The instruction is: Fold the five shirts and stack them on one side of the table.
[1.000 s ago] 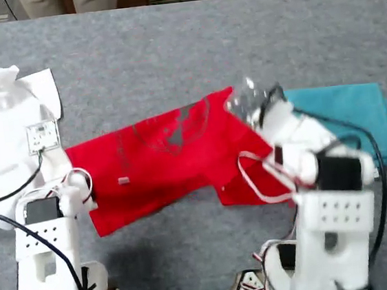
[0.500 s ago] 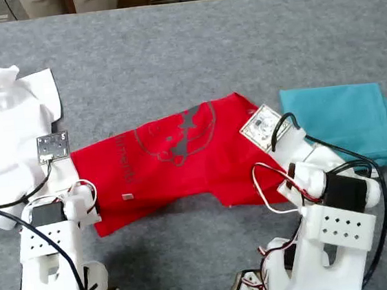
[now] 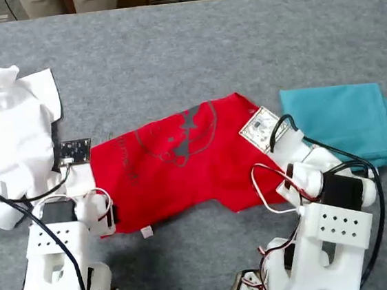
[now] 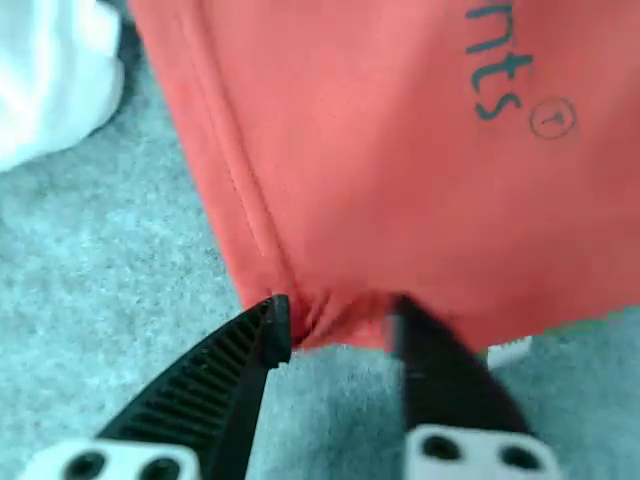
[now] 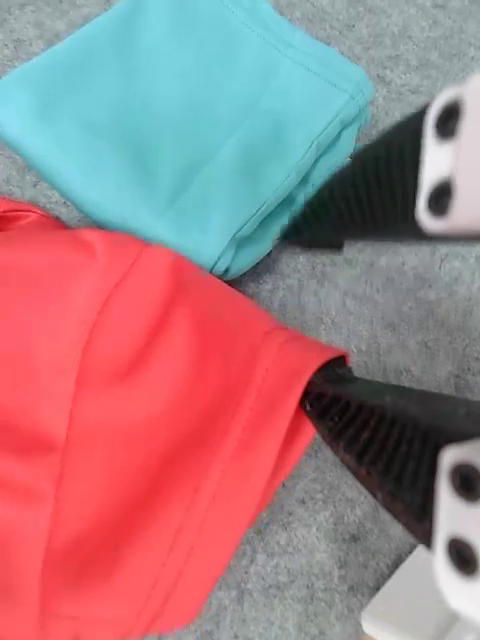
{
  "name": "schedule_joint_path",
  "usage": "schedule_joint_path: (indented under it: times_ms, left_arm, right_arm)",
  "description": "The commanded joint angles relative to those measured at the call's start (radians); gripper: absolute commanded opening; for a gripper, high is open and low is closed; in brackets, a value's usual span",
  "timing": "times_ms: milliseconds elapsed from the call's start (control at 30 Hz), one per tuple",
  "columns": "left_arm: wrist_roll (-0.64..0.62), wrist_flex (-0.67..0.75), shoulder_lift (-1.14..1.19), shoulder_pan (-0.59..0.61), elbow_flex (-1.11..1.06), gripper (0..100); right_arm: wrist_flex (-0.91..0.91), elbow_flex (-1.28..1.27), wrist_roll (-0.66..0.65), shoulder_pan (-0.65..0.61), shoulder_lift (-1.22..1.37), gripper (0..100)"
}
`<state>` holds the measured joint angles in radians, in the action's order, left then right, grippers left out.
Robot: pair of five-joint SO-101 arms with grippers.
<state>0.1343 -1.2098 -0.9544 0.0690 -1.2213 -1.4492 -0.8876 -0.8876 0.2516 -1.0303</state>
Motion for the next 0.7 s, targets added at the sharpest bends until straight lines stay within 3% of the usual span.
schedule_joint_path:
  times_ms: [0,133,333,500,667]
  left_arm:
    - [0.008,-0.072,-0.016,0.025,0.12,28]
    - [0.043,-0.086,-0.016,0.13,0.255,26]
    - [0.068,-0.078,-0.005,0.189,0.408,10]
    - [0.068,-0.077,-0.004,0.144,0.423,7]
    - [0.068,-0.078,-0.004,0.129,0.431,7]
  right_arm:
    - [-0.02,0.105,-0.009,0.028,-0.013,24.6]
    - [-0.089,0.222,-0.009,0.03,-0.007,24.0]
    - [-0.193,0.326,-0.018,-0.004,-0.005,8.7]
    - [-0.232,0.286,-0.064,-0.027,-0.008,26.4]
    - [-0.307,0.283,-0.212,-0.025,-0.004,44.1]
